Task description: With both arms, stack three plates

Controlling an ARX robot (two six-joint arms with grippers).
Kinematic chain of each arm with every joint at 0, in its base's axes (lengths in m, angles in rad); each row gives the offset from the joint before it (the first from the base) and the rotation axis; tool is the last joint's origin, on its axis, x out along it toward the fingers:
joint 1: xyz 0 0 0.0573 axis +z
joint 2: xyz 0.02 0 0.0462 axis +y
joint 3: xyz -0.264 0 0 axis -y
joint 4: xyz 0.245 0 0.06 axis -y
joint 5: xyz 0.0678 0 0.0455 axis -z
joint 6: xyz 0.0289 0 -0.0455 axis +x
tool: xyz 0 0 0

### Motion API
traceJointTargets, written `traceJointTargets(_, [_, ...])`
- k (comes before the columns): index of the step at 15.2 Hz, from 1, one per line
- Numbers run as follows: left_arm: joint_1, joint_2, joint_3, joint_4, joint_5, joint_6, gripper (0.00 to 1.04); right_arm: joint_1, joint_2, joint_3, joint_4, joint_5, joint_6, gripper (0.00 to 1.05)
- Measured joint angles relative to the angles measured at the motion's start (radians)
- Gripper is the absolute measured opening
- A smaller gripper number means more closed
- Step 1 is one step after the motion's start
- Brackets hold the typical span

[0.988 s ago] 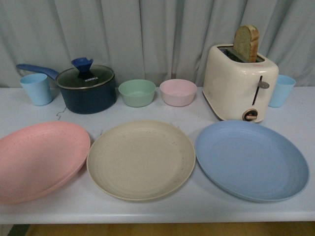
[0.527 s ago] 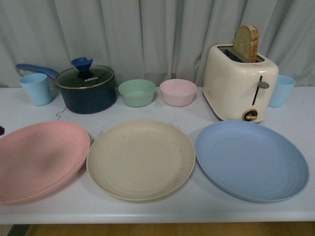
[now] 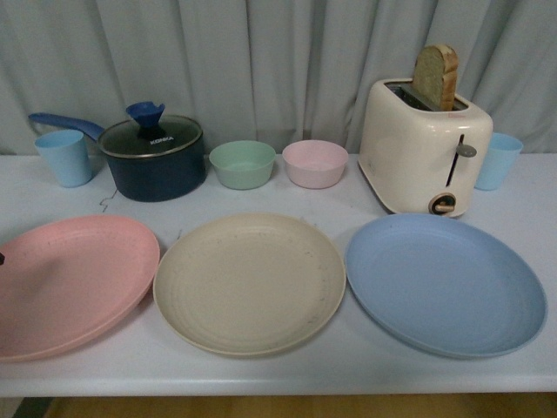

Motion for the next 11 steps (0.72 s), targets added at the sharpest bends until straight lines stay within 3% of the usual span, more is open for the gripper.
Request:
traceJointTargets(2, [0.014, 0.06, 0.045, -0.006, 0.014, 0.007, 0.98, 0.0, 0.0, 0.0, 0.0, 0.0, 0.0, 0.98])
traceJointTargets(3, [0.019, 0.086, 0.06, -0.008, 0.013, 0.01, 0.93, 0.0, 0.0, 0.0, 0.0, 0.0, 0.0, 0.98])
traceJointTargets(10, [0.034, 0.146, 0.085, -0.022, 0.024, -0.014, 0.34, 0.0, 0.0, 0.0, 0.0, 0.0, 0.0, 0.98])
traceJointTargets(11, [0.034, 0.146, 0.087, -0.021, 0.024, -0.021, 0.21, 0.0, 0.0, 0.0, 0.0, 0.0, 0.0, 0.98])
